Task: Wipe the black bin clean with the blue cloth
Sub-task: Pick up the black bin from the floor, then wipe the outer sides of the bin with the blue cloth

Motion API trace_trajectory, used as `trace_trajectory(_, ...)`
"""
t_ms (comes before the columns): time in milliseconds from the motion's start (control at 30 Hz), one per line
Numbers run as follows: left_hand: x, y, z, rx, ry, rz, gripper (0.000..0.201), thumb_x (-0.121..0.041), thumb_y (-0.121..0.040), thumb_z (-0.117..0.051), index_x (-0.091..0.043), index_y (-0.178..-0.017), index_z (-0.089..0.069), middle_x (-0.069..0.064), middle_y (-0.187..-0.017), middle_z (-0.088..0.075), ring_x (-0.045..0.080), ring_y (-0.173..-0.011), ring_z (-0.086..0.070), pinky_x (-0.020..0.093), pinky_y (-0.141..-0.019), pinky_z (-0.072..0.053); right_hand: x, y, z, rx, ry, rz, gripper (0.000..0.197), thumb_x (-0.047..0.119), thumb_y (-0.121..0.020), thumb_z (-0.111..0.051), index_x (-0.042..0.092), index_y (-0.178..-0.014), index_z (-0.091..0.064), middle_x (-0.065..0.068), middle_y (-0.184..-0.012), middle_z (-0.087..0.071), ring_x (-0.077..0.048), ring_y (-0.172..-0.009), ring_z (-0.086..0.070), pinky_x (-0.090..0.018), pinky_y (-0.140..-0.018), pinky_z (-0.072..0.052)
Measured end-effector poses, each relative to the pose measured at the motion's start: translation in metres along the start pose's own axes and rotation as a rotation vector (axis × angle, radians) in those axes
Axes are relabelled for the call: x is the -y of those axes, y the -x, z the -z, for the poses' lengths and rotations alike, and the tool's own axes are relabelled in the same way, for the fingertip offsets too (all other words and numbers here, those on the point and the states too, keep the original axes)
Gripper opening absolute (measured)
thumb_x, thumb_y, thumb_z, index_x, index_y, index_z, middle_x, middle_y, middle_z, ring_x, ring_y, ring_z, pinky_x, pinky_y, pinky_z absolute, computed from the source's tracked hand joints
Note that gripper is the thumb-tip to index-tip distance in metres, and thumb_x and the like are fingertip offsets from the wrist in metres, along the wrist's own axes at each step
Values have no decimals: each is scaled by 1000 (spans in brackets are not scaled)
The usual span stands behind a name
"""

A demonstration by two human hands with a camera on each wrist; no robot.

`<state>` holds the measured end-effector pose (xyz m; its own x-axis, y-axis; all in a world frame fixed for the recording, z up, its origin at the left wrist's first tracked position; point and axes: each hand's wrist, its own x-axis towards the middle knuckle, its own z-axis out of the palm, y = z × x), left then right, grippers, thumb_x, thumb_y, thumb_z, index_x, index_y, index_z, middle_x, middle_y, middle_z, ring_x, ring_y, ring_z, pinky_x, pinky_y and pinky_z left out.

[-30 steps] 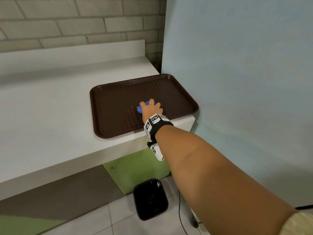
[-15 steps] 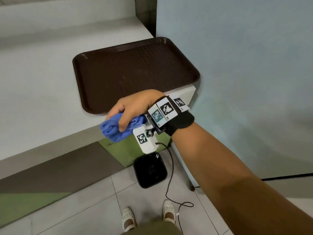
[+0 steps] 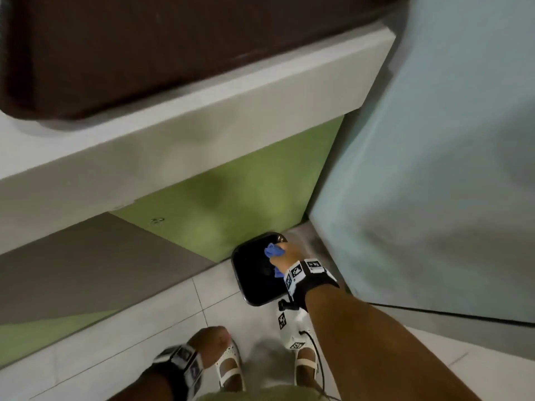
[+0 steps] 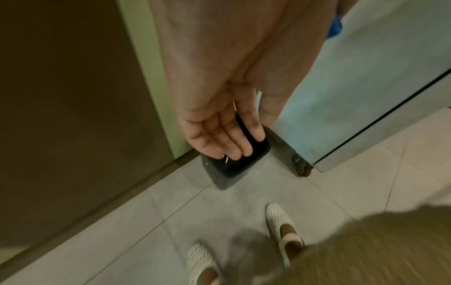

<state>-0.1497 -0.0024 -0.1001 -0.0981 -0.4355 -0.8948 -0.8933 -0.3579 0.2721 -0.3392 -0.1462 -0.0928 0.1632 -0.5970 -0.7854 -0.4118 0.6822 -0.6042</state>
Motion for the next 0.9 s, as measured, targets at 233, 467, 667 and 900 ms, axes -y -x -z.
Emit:
trace_trajectory(233,-93,-168,-3,-144,-37,-55,44,-31,-93,-46,-8,-129,-49,13,-137,-50,28,-125,-49,31,-103,-40,-118,-93,29,-330,189,-50,28,31,-89,-54,10,-107,-63,-11,-103,-66,-30,-90,-63,-39,-85,-54)
trace_trajectory(467,-146,-290,-38,-113,4,58,66,-49,-90,-45,-3,-136,-36,14,-139,-47,33,-124,-49,36,-101,-42,-206,-158,51,-400,128,-202,15,22,-89,-52,14,-96,-61,-9,-74,-64,-25,-65,-66,-41,-73,-58)
trace_trajectory(667,-167,-347,-64,-59,-85,85,79,-44,-93,-45,4,-144,-8,19,-150,-25,33,-137,-31,37,-110,-30,-263,-204,49,-439,32,-275,28,13,-84,-54,23,-111,-57,-15,-107,-59,-19,-59,-65,-41,-71,-59)
trace_trajectory(900,-173,-341,-54,-155,-544,8,52,-31,-97,-37,-6,-142,-28,13,-147,-35,35,-132,-36,49,-108,-28,-280,-209,38,-450,-67,-269,28,16,-84,-56,25,-111,-57,-15,-110,-56,-21,-63,-65,-39,-71,-60)
